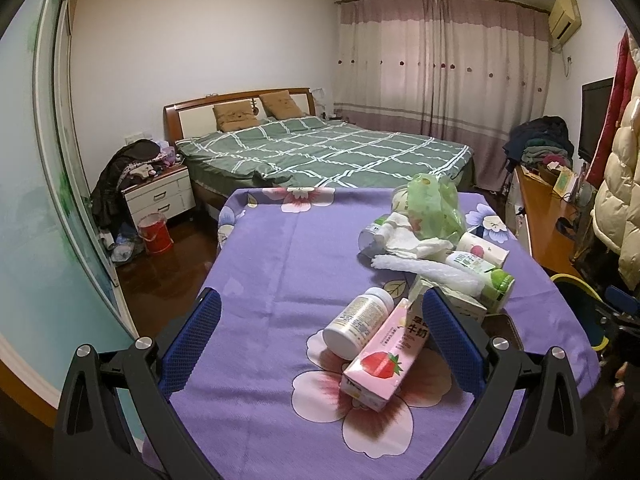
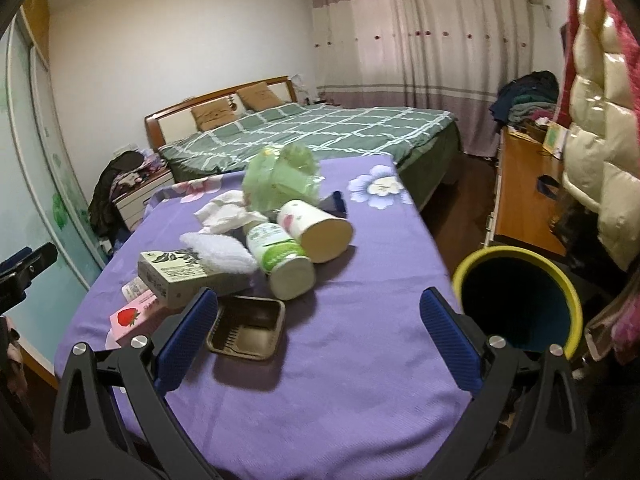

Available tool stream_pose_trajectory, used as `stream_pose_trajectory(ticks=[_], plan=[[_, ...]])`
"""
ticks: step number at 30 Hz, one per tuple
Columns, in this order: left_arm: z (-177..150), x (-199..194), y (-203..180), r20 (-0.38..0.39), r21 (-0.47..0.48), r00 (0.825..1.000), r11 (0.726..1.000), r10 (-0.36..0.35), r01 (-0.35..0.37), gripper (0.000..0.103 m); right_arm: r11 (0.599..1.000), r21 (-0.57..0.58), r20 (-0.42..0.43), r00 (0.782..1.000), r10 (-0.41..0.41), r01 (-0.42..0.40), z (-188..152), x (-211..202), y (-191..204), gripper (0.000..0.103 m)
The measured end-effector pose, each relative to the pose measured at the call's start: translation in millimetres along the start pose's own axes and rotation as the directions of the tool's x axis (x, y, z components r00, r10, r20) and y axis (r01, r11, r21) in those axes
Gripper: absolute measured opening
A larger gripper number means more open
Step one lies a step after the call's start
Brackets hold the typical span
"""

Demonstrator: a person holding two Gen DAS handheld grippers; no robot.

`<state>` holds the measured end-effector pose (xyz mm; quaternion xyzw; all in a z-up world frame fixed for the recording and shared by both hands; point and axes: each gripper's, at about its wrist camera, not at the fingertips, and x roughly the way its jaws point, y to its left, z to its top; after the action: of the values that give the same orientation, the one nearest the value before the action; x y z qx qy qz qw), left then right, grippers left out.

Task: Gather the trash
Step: 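Grasp the white bubble-wrap foam with the right gripper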

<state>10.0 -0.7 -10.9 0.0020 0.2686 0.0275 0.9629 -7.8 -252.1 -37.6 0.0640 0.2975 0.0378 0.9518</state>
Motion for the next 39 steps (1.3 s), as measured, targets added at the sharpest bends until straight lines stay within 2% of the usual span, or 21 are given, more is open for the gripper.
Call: stream_pose_trajectory(ticks=[6,17,25,30,33,35,37,39], plan=[[0.8,17.1,5.6,-0.033,-0.002,0.999,1.0,0.005,-0.005,0.099,0.998,-0.035,-0.037,0.998,0.047,-0.048,10.0,36.5,23.3,0.096],[4.6,47.6,21.6,-0.064,-0.024,0.997,0.999,0.031,-0.033,0.099,0.98,-0.088,-0.137,0.976,0.168,-0.181,31.1,98.0,69.7,0.069],[6.2,64.7,27.5,-0.088,-0.032,0.996,0.999,0.026,-0.029,0.099,0.972,-0.098,-0.219,0.958,0.187,-0.212,34.4,131.0,81.6,0.061],[5.7,71.7,23.7,-0.099,-0.022,0.995,1.0,0.015,-0.017,0.099,0.97,-0.066,-0.245,0.946,0.212,-0.235,34.7,139.8,77.3,0.048],[5.8,73.7,19.8,-0.102,-0.017,0.995,1.0,0.008,-0.01,0.099,0.968,-0.06,-0.255,0.941,0.223,-0.245,35.3,142.2,76.7,0.037],[6.2,74.1,16.8,-0.1,-0.012,0.995,1.0,0.004,-0.005,0.099,0.966,-0.054,-0.253,0.94,0.231,-0.252,35.8,141.9,74.9,0.023],[6.7,74.4,13.9,-0.099,-0.006,0.995,1.0,0.002,-0.002,0.099,0.962,-0.039,-0.244,0.937,0.251,-0.269,37.3,139.9,72.9,0.016],[7.1,74.2,11.3,-0.099,-0.002,0.995,1.0,0.0,-0.001,0.099,0.958,-0.022,-0.241,0.931,0.273,-0.286,38.5,136.8,71.0,0.014]])
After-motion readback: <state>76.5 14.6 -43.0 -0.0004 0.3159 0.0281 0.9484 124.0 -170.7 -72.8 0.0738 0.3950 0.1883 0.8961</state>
